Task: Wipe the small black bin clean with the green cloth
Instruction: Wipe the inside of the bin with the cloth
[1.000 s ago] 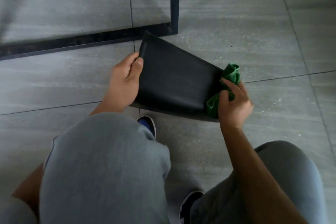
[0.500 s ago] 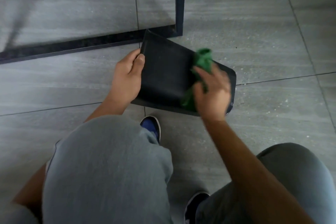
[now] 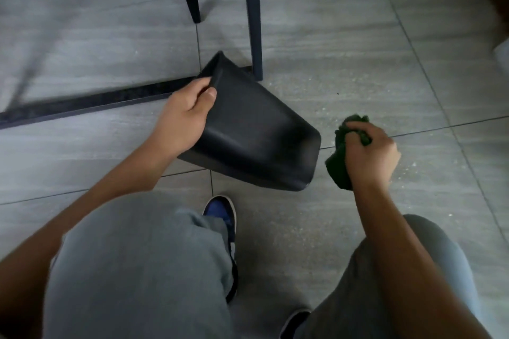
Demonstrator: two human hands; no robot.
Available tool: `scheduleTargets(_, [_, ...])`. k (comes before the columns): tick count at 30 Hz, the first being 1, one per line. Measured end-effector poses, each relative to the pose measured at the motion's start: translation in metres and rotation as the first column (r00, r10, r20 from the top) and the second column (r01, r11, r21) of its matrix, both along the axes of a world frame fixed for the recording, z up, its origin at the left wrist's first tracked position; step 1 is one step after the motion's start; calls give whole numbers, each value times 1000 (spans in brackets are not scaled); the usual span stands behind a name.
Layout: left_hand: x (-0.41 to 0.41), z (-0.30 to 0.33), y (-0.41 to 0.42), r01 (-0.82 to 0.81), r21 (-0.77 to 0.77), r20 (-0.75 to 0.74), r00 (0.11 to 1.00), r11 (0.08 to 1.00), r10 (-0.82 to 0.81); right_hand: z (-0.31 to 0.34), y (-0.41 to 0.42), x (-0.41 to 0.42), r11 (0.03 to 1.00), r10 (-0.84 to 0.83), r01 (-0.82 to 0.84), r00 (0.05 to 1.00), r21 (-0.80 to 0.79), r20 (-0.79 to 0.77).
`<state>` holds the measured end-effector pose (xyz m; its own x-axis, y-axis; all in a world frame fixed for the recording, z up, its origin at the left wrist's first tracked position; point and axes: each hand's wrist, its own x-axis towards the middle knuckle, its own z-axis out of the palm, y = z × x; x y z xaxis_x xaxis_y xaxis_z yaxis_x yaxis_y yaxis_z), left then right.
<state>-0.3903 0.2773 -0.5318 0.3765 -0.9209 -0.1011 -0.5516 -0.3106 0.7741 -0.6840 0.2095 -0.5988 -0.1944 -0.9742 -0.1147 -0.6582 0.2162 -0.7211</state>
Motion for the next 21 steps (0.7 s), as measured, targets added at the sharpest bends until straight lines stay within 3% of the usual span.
scheduleTargets(5, [-18,13,-13,278,80,-76,959,957,-272,65,-16,52,971,212,-198,972,-135,98])
scheduleTargets(11, [-31,12,-22,528,30,-148,842,848,-519,93,-46,101,903,409,-416,909,-109,-84])
scheduleTargets(18, [-15,9,-25,453,32,-314,851,891,-421,98,-59,116,895,444,-446,887,11,-130])
scheduleTargets(21, [-2,4,-9,377,-26,-293,883,926,-367,91,-55,120,885,464,-464,877,35,-120])
